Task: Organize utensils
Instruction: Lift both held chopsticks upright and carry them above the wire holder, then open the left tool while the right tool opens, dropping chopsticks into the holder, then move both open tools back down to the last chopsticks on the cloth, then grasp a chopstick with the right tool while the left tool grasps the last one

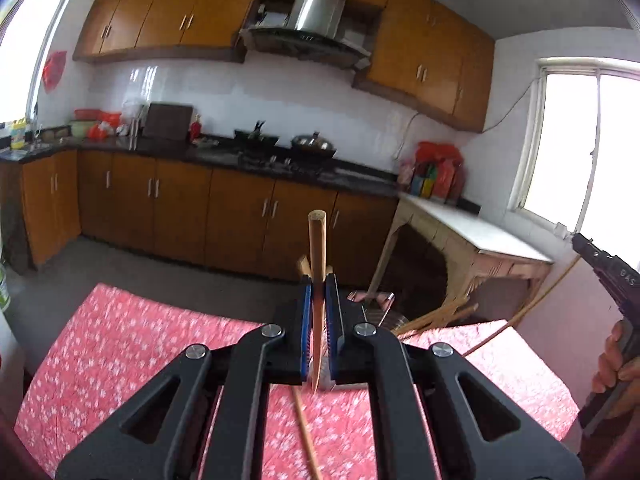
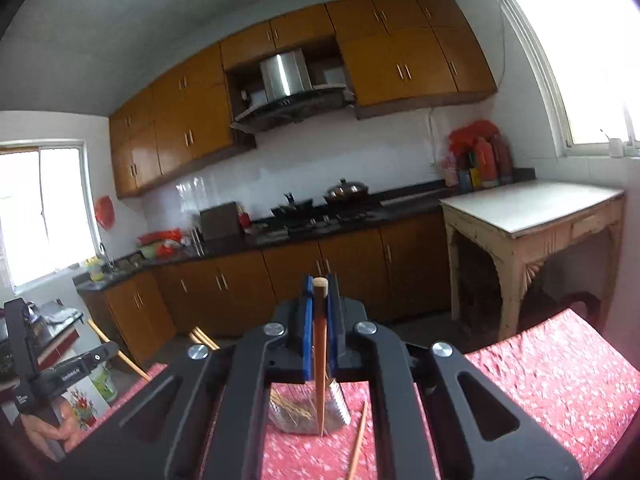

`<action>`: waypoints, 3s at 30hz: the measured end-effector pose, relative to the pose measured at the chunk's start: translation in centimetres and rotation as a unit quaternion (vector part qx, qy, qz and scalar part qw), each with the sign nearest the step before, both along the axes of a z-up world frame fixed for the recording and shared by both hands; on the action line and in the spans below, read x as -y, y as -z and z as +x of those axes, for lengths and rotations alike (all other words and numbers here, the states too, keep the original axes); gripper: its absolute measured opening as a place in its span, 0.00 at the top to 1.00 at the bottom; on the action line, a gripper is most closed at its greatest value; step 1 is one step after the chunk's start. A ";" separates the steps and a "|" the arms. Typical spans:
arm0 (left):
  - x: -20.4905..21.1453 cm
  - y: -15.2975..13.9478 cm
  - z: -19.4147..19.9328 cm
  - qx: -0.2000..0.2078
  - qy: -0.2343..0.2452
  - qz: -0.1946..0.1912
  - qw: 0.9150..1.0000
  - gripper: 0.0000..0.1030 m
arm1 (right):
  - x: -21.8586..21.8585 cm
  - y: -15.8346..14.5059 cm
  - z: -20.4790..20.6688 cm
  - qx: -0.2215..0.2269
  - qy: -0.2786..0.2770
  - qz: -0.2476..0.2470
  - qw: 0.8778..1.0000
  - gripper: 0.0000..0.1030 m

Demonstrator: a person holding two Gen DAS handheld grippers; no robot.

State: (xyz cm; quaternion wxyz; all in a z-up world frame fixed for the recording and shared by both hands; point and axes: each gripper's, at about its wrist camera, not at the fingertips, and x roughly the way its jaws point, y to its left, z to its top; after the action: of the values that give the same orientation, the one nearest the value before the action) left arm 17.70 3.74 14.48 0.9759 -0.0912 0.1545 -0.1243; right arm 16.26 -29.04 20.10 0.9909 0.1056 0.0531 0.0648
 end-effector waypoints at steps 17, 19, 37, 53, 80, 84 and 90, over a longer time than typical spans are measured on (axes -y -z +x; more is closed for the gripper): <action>6.5 0.3 7.4 0.013 -0.047 -0.026 0.998 0.94 | -4.0 2.2 8.0 0.002 0.003 -0.008 1.000 0.93; 6.4 1.3 8.3 -0.001 -0.047 -0.028 0.998 0.94 | -3.9 3.2 9.0 -0.006 0.003 -0.008 1.000 0.93; 5.6 3.4 9.3 -0.061 -0.058 -0.004 0.996 0.92 | -2.1 8.0 11.4 -0.083 0.028 -0.002 0.996 0.65; 0.2 5.2 1.3 -0.050 -0.089 0.016 0.995 0.66 | 3.7 15.0 3.6 -0.170 0.073 -0.007 0.983 0.62; 3.8 22.4 1.7 -0.243 -0.018 0.082 0.966 0.54 | -3.1 30.8 5.3 -0.378 -0.008 -0.090 0.921 0.93; 5.4 23.1 2.0 -0.254 0.000 0.077 0.964 0.54 | 1.2 30.7 6.4 -0.387 0.068 -0.037 0.919 0.93; 7.7 24.5 2.7 -0.271 0.011 0.098 0.958 0.54 | 3.2 30.7 6.6 -0.390 0.080 -0.026 0.917 0.93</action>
State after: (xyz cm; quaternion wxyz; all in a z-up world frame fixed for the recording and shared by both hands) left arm 20.40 -3.95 -9.99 0.9002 -0.0233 0.4253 -0.0904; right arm 22.91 -32.19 -10.65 0.8960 0.1007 0.4279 -0.0622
